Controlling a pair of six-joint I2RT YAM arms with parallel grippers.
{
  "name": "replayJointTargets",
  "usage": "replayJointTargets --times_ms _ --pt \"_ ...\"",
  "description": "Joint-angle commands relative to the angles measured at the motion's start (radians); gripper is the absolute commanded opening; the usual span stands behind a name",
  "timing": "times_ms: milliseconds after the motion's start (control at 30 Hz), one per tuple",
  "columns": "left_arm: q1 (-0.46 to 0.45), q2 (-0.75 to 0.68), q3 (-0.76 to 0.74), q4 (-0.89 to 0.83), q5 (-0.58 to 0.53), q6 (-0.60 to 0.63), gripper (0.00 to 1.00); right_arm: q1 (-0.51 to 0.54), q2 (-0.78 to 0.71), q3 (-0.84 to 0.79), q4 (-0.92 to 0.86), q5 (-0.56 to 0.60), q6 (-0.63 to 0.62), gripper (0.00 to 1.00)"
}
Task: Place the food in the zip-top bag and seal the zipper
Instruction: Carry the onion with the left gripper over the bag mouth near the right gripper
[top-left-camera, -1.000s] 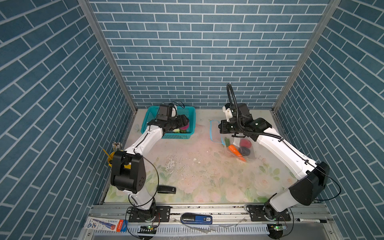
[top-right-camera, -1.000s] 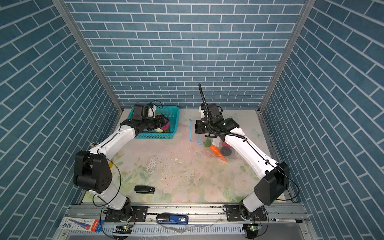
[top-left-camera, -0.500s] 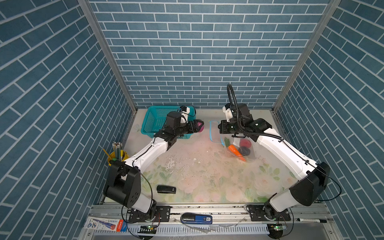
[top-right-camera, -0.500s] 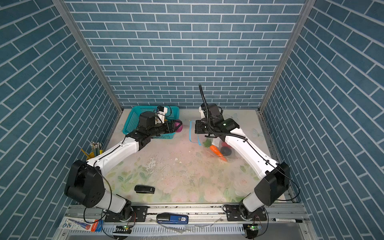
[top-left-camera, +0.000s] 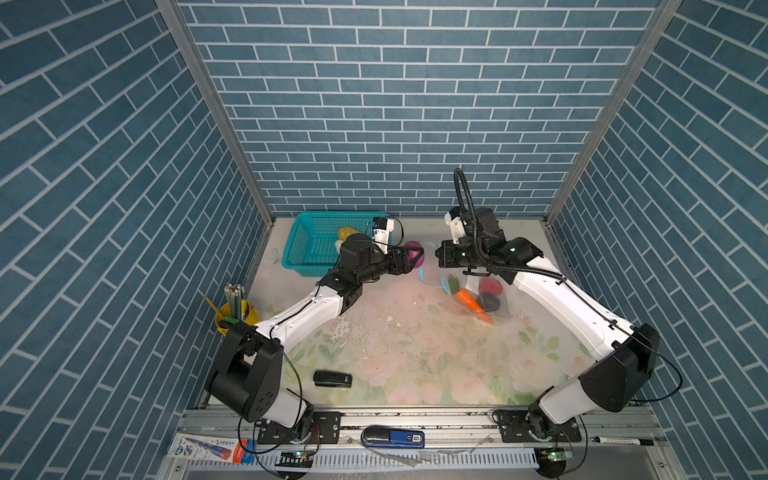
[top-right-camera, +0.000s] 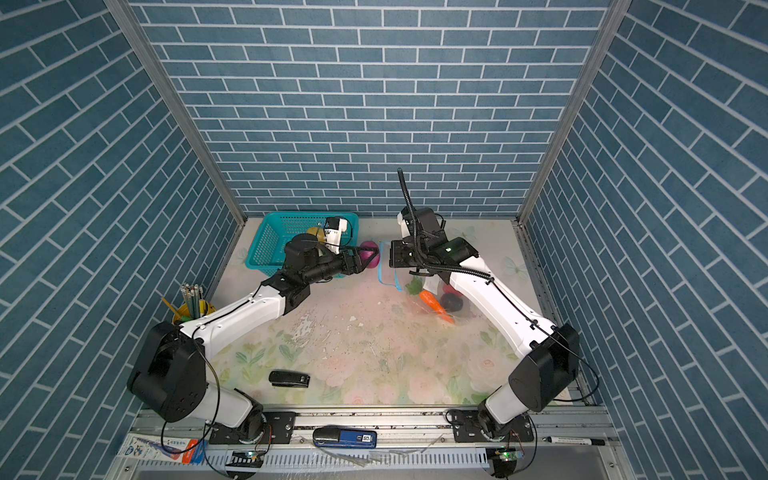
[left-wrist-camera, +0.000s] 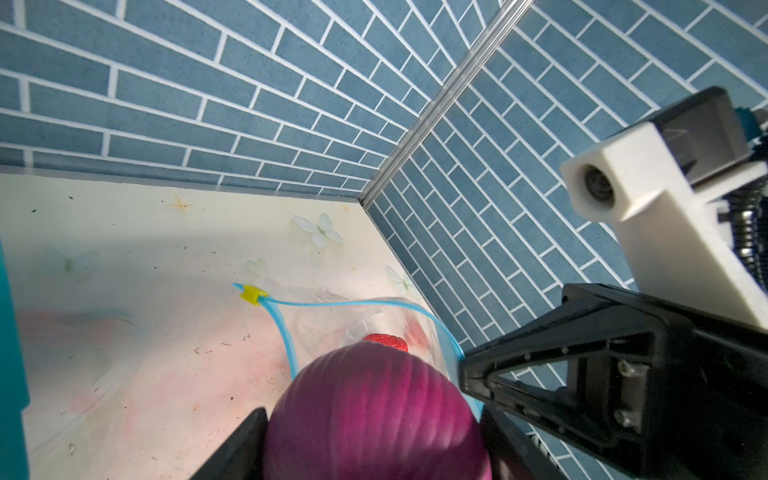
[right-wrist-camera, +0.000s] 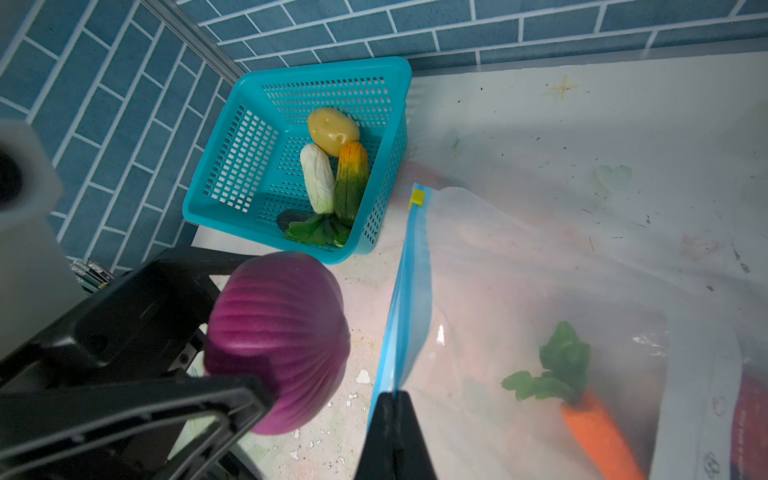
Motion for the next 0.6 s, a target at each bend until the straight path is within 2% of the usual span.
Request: replayJointTargets --times_ms 0,567 --pt "-0.02 0.008 -0.018 0.109 0.011 -0.004 0.44 -0.001 -0.019 -0.002 0.016 -0.007 0.016 0.0" --pt "-0.049 0.094 -0.067 0.233 0.004 -0.035 0.44 -0.002 -0.026 -0.001 0.019 -0.015 0.019 0.0"
